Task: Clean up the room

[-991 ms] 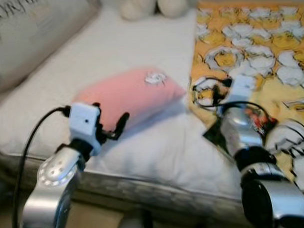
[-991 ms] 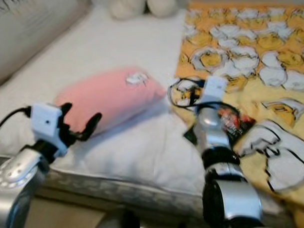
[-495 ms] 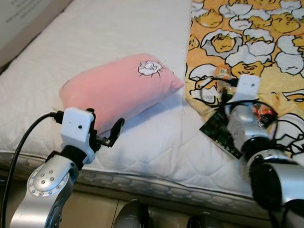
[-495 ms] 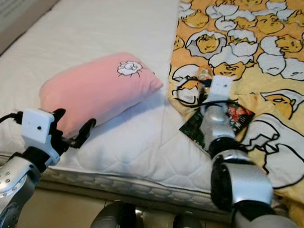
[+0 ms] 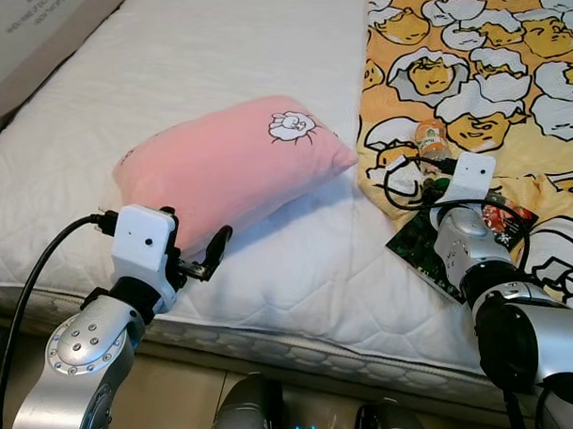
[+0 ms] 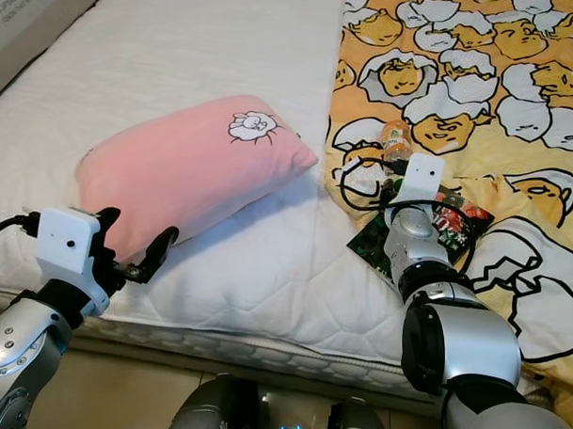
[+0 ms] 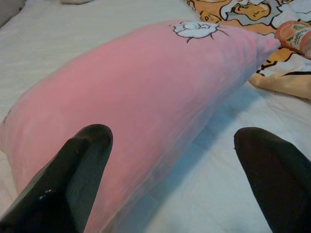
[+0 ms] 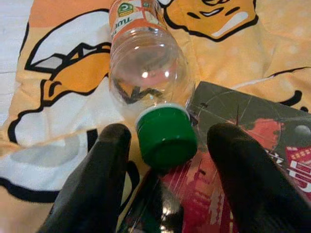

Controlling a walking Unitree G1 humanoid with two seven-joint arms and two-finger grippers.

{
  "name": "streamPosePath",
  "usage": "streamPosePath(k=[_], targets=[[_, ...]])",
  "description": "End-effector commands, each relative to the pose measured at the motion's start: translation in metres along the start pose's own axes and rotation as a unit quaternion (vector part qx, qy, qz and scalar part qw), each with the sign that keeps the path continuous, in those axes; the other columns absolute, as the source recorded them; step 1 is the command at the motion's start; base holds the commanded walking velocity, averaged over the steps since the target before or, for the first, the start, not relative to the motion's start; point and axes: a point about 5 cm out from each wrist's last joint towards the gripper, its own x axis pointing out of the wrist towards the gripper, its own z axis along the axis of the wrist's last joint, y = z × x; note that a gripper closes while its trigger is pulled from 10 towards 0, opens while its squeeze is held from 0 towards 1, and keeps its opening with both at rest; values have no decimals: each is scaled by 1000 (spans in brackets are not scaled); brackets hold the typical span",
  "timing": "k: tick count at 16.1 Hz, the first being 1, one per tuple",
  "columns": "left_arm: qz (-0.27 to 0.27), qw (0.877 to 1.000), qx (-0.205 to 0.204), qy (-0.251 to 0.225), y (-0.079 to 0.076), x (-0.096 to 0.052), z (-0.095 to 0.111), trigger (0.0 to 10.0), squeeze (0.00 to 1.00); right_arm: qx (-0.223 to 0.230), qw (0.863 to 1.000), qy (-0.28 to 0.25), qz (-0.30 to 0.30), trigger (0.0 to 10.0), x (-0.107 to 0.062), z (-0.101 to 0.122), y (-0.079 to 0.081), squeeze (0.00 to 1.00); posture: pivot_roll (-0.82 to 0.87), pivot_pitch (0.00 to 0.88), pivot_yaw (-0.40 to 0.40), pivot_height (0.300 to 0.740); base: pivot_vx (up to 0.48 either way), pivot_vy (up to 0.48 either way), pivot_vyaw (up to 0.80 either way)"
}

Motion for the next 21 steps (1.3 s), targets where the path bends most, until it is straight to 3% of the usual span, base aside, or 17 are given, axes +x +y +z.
streamPosePath(k=[1,14,17,19,21], targets=[[3,1000,3,-3,1,-2,4,10000,0,9,1000,6,2,0,1,2,1,0,231,218,54,714,0,0,0],[-1,1000,0,-12,-2,13,3,10000,0,20,999,-25,30,0,2,18,12,0,193,179,37,714,0,0,0],[2,1000,-1,-28,-2,26,4,10000,0,-4,993,-106,47,0,1,47,17,0,155,122,18,714,0,0,0],[4,999,-7,-38,-3,42,1,10000,0,-30,979,-198,45,0,-4,72,10,0,103,63,3,714,0,0,0],[1,999,-13,-44,-7,55,-2,10000,0,-39,967,-250,31,0,-11,78,0,0,58,8,-8,714,0,0,0]])
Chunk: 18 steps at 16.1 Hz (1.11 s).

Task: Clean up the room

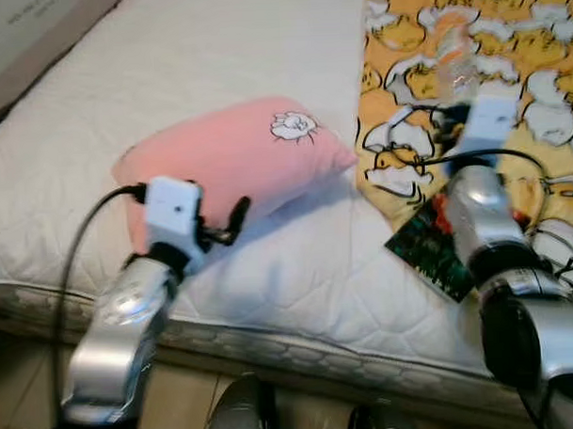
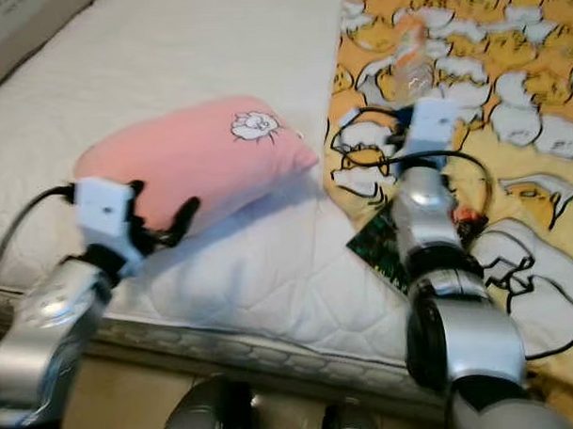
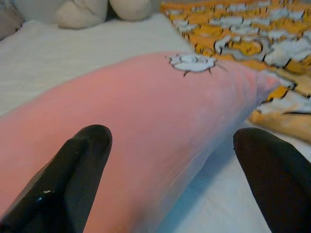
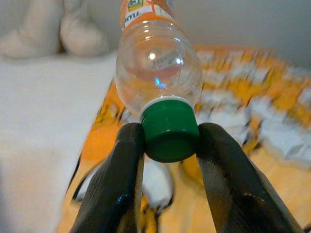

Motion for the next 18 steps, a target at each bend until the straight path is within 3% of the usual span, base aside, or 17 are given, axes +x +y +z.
streamPosePath(k=[1,2,5,6,7,9,11,13,18], targets=[[0,1000,4,-4,-3,9,-3,10000,0,-20,998,-58,-10,0,-9,11,-8,0,28,0,-8,714,0,0,0],[0,1000,3,-5,-4,12,-5,10000,0,-25,997,-67,-11,0,-13,11,-10,0,8,0,-7,714,0,0,0],[-26,999,-8,-22,-13,30,-4,10000,0,-32,996,-86,-22,0,-76,3,-13,0,-70,0,-1,714,0,0,0],[-25,999,-18,-15,-14,30,-7,10000,0,-35,996,-79,-22,0,-86,-1,-14,0,-75,0,1,714,0,0,0],[-37,999,-37,0,-20,26,-15,10000,0,-37,997,-62,-23,0,-107,-7,-13,0,-87,0,9,714,0,0,0],[-57,998,-32,24,-31,8,-32,10000,0,-34,999,-15,-4,0,-151,-27,-5,0,-94,0,12,714,0,0,0],[-35,998,-47,25,-27,11,-35,10000,0,-42,998,7,41,0,-170,-34,8,0,-84,0,8,714,0,0,0],[-26,999,-43,17,-26,16,-32,10000,0,-36,997,26,64,0,-171,-37,16,0,-72,0,5,714,0,0,0],[1,999,-40,4,-21,18,-28,10000,0,6,996,68,62,0,-151,-44,25,0,-41,0,2,714,0,0,0]])
